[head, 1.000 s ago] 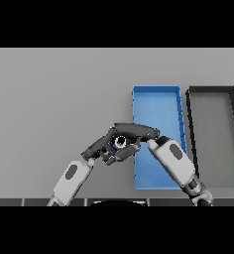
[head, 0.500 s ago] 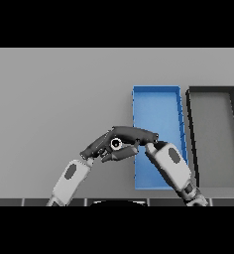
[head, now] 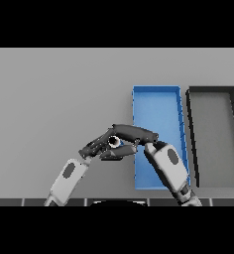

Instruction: Pick up the blue pipe and place it into the blue bin.

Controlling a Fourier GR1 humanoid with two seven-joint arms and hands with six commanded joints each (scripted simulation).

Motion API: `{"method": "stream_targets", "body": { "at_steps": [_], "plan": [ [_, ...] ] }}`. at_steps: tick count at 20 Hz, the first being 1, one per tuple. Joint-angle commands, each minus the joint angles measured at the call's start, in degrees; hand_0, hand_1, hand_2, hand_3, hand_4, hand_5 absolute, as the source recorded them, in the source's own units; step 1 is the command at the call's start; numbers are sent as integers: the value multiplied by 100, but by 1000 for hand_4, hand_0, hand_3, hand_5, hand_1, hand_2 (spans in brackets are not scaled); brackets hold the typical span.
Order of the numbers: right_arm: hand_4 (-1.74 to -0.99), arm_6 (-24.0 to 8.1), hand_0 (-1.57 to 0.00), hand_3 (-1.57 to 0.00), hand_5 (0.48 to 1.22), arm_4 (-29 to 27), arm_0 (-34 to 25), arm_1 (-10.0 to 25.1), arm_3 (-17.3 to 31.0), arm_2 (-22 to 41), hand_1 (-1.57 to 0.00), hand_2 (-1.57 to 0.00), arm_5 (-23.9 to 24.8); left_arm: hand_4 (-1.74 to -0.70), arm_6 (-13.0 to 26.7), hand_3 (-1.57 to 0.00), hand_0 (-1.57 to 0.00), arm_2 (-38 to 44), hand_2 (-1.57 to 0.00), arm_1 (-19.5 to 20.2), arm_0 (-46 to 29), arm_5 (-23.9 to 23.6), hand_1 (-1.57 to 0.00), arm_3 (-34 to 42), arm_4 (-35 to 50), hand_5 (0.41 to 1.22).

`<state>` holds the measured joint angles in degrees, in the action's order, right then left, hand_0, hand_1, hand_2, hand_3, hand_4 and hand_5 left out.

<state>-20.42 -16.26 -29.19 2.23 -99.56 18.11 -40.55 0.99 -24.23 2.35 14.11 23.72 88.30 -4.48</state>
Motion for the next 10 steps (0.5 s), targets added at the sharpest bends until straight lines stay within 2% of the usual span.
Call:
{"method": "stream_targets", "body": {
  "at_steps": [1,3,4,7,9,10],
  "plan": [
    [-1499,115,-1569,-1568,1218,14,39,26,-36,-36,-1569,-1569,-24,-1011,74,-112,-157,-16,-143,32,-47,38,-146,18,14,785],
    [-1499,156,-1570,-1569,1219,135,-2,-27,25,-75,-1570,-1570,-9,-977,133,-71,-100,-56,-91,-21,-75,-52,-93,41,-55,682],
    [-1499,146,-1570,-1570,1220,150,8,-77,12,-43,-1570,-1570,-32,-975,289,-57,-80,22,-73,-72,-13,-62,-74,-32,31,642],
    [-1498,160,-1571,-1570,1220,213,85,-170,15,-86,-1571,-1571,-46,-968,361,-29,-40,-11,-37,-118,-58,-154,-38,-88,-21,557],
    [-1497,-188,-1571,-1571,1221,-26,-114,-295,60,-273,-1571,-1571,33,-970,321,-18,-25,26,-23,-110,-20,-164,-24,-126,43,531],
    [-1496,-246,-1571,-1571,1221,-158,-221,-338,81,-378,-1571,-1571,51,-971,337,-14,-20,49,-18,-70,1,-149,-19,-170,56,519]
  ]
}}
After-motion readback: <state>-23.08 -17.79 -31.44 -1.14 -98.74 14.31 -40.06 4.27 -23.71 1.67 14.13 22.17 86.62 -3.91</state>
